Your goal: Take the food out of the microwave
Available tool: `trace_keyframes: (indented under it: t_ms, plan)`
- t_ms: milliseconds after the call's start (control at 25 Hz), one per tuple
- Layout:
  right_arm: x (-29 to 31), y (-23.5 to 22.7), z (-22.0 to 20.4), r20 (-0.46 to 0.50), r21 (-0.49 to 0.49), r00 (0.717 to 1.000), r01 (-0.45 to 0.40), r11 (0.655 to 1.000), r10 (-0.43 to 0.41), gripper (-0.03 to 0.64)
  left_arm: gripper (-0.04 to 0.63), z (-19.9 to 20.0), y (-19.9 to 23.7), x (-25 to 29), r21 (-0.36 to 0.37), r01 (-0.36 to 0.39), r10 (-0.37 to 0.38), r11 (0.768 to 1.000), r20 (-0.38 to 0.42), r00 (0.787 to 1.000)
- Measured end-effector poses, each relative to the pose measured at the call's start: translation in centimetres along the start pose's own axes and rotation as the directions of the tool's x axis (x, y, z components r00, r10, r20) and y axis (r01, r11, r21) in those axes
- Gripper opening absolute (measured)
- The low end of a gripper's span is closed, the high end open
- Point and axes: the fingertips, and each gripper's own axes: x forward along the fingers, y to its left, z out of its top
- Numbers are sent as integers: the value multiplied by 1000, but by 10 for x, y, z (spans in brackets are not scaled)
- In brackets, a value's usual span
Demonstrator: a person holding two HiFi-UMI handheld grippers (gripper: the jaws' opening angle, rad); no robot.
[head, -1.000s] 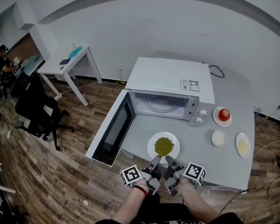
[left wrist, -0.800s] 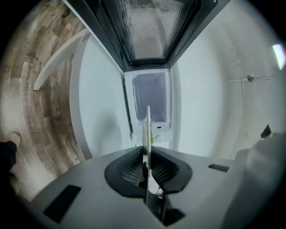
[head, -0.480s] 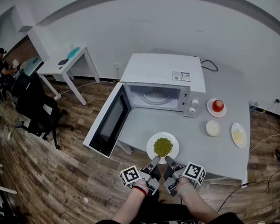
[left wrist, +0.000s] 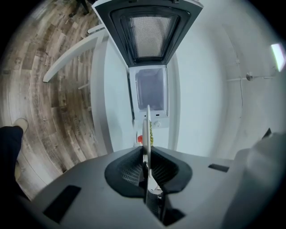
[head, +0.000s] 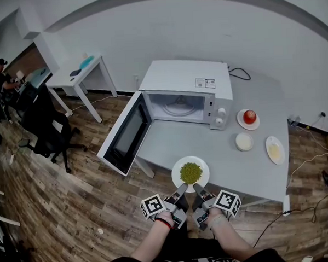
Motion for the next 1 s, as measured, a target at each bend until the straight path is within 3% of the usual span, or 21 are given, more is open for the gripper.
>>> trace_keyframes:
  t_ms: [680,880,1000]
  plan:
    - [-56,-10,-36,-39,-8,999,7,1000,-7,46,43,-57,-10,-38,-66,49,-47,997,32,998]
    - [-65,-8,-44,-44,-12,999,1,1000,-2,46,43,-61,-5,-52,-15,-1,1,1000,23,1000]
    - [-68,-7,-48,-48,-12,999,-3,1000,3,46,43,-64,-9,-56,-20,12,-11,1000,28,1000]
